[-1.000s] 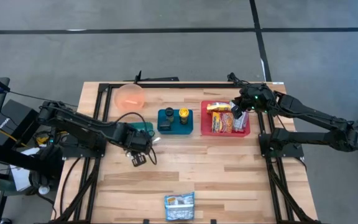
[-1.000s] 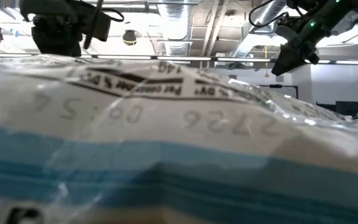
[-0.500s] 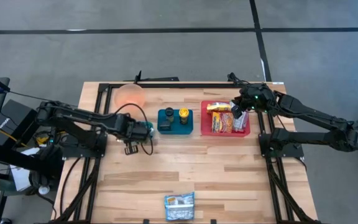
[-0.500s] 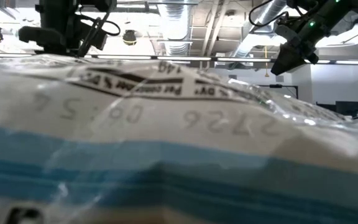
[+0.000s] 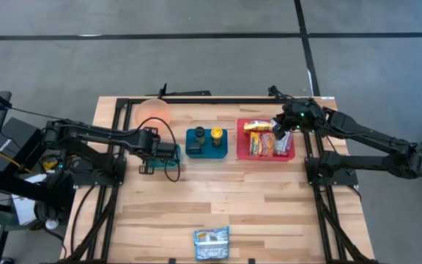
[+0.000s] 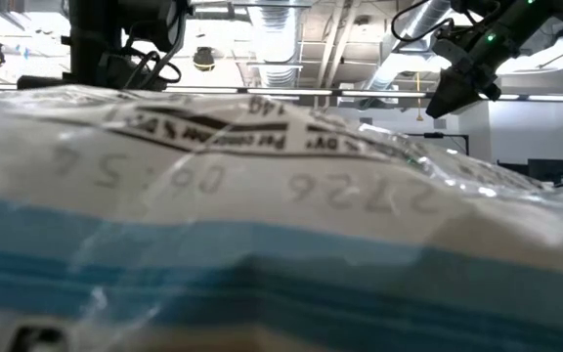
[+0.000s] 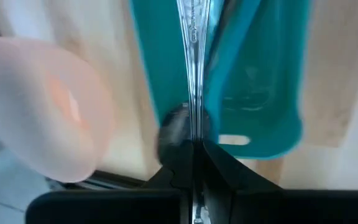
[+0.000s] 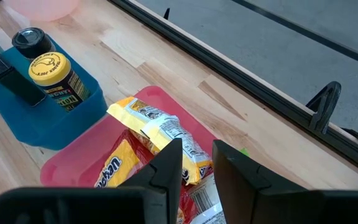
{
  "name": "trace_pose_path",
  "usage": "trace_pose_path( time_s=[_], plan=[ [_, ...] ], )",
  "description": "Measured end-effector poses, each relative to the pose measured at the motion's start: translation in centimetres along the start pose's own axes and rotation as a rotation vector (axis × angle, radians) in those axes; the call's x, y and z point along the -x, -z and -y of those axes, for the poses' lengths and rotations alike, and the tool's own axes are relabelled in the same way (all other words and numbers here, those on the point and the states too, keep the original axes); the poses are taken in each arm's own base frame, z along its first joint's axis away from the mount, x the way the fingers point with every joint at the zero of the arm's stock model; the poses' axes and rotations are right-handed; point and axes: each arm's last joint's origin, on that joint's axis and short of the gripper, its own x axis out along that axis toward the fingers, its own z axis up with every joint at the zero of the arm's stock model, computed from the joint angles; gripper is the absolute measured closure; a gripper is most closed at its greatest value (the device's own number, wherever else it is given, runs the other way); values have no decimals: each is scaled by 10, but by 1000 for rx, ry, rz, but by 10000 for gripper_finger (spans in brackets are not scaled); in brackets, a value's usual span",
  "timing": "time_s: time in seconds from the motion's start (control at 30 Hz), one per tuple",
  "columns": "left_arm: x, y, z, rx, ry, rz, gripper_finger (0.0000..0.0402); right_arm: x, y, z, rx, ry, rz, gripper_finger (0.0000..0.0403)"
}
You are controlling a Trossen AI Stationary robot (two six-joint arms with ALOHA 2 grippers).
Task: Pick & Place Food Item
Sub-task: Put the silver spoon into the green bin
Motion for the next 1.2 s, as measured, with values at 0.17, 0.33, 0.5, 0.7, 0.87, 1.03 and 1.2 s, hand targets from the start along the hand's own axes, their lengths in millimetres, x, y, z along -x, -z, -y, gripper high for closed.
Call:
trace_pose_path(
  time_s=[0.17, 0.33, 0.5, 0.7, 0.87, 1.03, 1.2],
  plan=[
    [-1, 0, -3, -59, -21, -2, 393, 0, 0, 0, 3, 0, 0, 320],
    [-2, -1, -6, -54, -43, -1, 393, 0, 0, 0, 3, 0, 0, 320],
    [-1, -5, -6, -85, -59, 43, 393, 0, 0, 0, 2, -1, 4, 320],
    [-1, -6, -6, -83, -55, 54, 393, 0, 0, 0, 2, -1, 4, 320],
    [-11, -5, -1, -82, -40, 52, 393, 0, -1, 0, 1, -2, 6, 320],
    [-19, 0, 3, -102, -28, 9, 394, 0, -1, 0, 1, -2, 7, 320],
    [-22, -4, 4, -101, -20, 16, 393, 0, -1, 0, 0, -2, 7, 320]
  ],
)
